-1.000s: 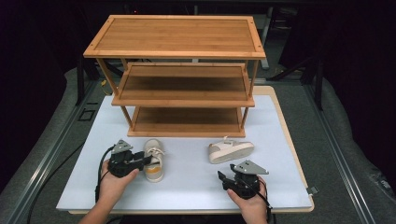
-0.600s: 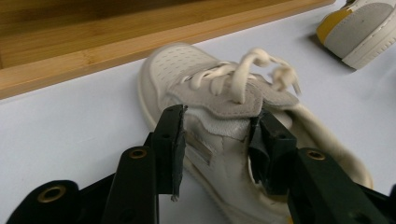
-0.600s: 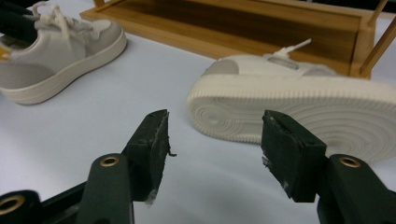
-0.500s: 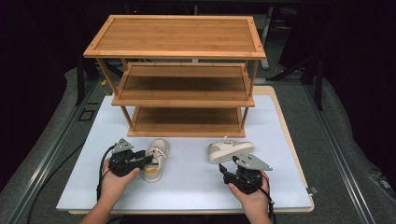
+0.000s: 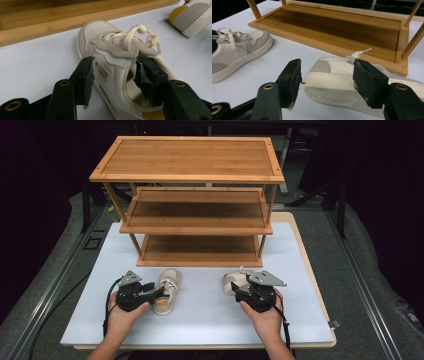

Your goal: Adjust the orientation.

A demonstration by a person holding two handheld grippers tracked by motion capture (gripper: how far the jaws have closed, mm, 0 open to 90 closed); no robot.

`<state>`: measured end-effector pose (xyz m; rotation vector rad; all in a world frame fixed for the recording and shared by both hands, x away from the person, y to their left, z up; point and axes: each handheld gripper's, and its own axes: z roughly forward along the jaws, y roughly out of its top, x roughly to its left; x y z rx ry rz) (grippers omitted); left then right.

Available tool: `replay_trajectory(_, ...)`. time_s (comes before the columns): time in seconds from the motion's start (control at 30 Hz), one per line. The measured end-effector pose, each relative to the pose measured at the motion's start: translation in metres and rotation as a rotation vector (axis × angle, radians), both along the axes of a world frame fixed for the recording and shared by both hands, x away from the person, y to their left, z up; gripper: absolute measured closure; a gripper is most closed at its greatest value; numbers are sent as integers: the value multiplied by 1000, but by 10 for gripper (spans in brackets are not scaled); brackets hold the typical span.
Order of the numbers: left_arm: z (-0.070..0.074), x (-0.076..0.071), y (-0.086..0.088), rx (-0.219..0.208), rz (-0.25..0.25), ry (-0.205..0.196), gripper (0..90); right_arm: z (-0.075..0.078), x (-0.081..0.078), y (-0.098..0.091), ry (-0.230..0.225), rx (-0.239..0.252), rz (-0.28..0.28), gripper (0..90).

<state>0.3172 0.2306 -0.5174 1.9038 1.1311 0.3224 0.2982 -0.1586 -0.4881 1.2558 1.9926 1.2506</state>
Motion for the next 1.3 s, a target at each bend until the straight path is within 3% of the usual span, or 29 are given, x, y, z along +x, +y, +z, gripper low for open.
replay_trajectory(0.3, -1, 0, 2, -13, 2, 0, 466, -1, 10, 7, -10, -9, 4, 394)
replay_trajectory(0.53, -1, 0, 2, -12, 1, 2, 464, -11, 17, 8, 37, -41, 2, 390)
replay_trajectory(0.6, -1, 0, 2, -14, 1, 4, 464, -13, 15, 6, 24, -23, 15, 389)
replay_trajectory(0.73, 0, 0, 2, -10, 3, 3, 464, -15, 10, 9, -9, -68, 9, 378)
replay_trajectory(0.83, -1, 0, 2, -13, 4, 5, 463, -15, 7, 9, -10, -75, 6, 374)
replay_trajectory(0.9, 0, 0, 2, -12, 2, 5, 461, -14, 5, 8, 4, -65, -3, 375)
replay_trajectory(0.93, 0, -1, 3, -15, 5, 6, 460, -13, 3, 6, 21, -34, 2, 375)
replay_trajectory(1.13, 0, -1, 3, -12, 7, 7, 451, -13, -15, -1, 55, -3, -8, 375)
replay_trajectory(1.3, 0, 0, 3, -12, 7, 11, 450, -21, -37, -11, 129, 73, -45, 377)
